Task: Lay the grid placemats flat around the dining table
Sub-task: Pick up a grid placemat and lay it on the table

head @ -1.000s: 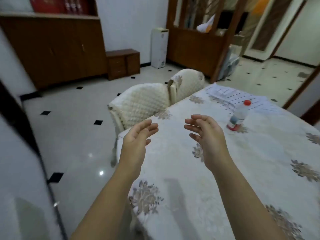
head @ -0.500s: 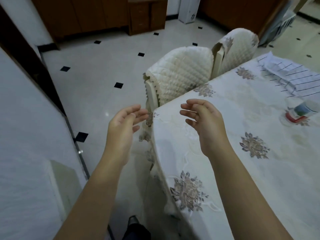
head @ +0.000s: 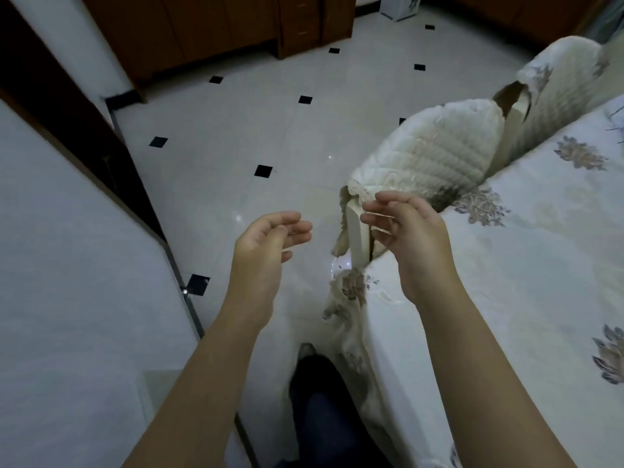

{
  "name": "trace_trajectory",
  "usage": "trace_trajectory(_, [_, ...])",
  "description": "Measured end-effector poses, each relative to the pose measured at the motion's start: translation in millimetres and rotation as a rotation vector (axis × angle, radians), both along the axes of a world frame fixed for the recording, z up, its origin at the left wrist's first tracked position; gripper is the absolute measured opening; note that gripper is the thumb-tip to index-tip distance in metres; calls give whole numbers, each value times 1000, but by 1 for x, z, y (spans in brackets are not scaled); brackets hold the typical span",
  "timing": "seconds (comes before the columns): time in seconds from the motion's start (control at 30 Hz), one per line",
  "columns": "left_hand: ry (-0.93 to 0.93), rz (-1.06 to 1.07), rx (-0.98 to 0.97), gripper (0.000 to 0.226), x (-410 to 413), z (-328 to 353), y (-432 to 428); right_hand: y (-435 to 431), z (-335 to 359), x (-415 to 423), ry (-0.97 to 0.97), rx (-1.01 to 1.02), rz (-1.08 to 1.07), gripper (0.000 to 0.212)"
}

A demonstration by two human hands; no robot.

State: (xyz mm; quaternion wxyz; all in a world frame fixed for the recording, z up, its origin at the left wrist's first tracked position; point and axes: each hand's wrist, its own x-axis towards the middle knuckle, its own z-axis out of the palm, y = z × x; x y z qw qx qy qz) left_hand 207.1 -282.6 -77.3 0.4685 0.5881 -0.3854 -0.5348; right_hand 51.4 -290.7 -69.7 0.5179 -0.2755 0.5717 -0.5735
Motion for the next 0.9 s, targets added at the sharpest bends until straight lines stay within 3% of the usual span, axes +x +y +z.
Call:
trace_trajectory(0.33, [-93, -174, -44, 31, -24, 14, -204, -185, 2, -21, -10, -24, -134, 27])
trace_trajectory(0.63, [-71, -329, 26, 32, -48, -11, -369, -323, -14, -42, 6, 57, -304, 28])
trace_trajectory(0.9, [-59, -493, -56, 34, -67, 5, -566, -493, 10, -69, 32, 30, -446, 27])
